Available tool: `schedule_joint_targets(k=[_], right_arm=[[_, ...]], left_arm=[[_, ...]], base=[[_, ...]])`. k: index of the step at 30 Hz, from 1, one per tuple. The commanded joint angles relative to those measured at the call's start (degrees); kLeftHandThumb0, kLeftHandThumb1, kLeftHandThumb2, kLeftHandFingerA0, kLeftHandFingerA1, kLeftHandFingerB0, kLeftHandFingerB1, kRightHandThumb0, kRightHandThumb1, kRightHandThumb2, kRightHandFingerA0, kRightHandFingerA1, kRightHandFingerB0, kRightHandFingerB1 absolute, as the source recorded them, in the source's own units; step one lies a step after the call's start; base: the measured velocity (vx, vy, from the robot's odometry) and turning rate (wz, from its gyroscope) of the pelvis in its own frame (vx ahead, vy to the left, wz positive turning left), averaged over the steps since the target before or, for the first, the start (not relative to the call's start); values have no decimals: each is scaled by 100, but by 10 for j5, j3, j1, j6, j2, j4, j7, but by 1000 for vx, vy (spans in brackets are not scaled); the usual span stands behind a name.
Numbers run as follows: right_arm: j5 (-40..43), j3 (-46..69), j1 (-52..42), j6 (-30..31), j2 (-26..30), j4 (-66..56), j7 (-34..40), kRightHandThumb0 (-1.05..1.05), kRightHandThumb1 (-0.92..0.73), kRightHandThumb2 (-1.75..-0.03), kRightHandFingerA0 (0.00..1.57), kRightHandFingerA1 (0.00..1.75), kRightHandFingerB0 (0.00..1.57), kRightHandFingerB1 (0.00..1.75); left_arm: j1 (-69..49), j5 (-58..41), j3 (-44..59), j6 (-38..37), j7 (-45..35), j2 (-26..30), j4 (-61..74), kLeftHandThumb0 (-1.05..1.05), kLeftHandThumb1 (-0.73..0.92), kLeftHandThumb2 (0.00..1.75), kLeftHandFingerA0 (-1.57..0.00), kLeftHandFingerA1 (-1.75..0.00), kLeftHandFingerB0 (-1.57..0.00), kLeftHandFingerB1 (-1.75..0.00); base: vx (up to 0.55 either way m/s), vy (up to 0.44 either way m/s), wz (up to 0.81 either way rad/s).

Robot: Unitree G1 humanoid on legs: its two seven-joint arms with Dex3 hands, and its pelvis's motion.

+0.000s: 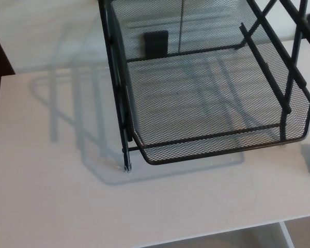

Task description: The robot walks towards a desk on which a file tray is kept in the middle and a cube is kept to its right. The robot lifts the cube using its right hand and places it on the file tray.

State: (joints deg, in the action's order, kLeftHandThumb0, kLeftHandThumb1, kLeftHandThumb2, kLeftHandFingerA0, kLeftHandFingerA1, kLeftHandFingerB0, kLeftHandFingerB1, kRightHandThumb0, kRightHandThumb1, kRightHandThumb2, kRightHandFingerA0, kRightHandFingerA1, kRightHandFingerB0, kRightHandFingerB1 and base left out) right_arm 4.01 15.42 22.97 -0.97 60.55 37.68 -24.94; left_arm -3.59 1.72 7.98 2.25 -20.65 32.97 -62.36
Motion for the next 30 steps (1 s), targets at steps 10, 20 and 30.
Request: schedule_joint_targets(k=[10,20,30], right_arm=[[-117,-217,-29,68,-34,-158,-60,-57,-34,-76,1,34,2,26],[-213,-323,19,5,-82,-80,-27,-56,-33,-78,0,43,3,31],[-240,-333,48,10,-110,-44,-24,-51,-36,-80,0,39,1,34]], left_arm=[[-14,-7,10,-35,-8,13,-21,-84,79,115,-2,-47,-6,-25],[-16,-34,35,-20,-21,6,-6,-78,92,72,-2,-45,-8,-30],[-7,-9,22,-41,7,7,-46,-78,92,68,-16,-53,-14,-38]], base=[[0,0,0],[0,0,0],[0,0,0]])
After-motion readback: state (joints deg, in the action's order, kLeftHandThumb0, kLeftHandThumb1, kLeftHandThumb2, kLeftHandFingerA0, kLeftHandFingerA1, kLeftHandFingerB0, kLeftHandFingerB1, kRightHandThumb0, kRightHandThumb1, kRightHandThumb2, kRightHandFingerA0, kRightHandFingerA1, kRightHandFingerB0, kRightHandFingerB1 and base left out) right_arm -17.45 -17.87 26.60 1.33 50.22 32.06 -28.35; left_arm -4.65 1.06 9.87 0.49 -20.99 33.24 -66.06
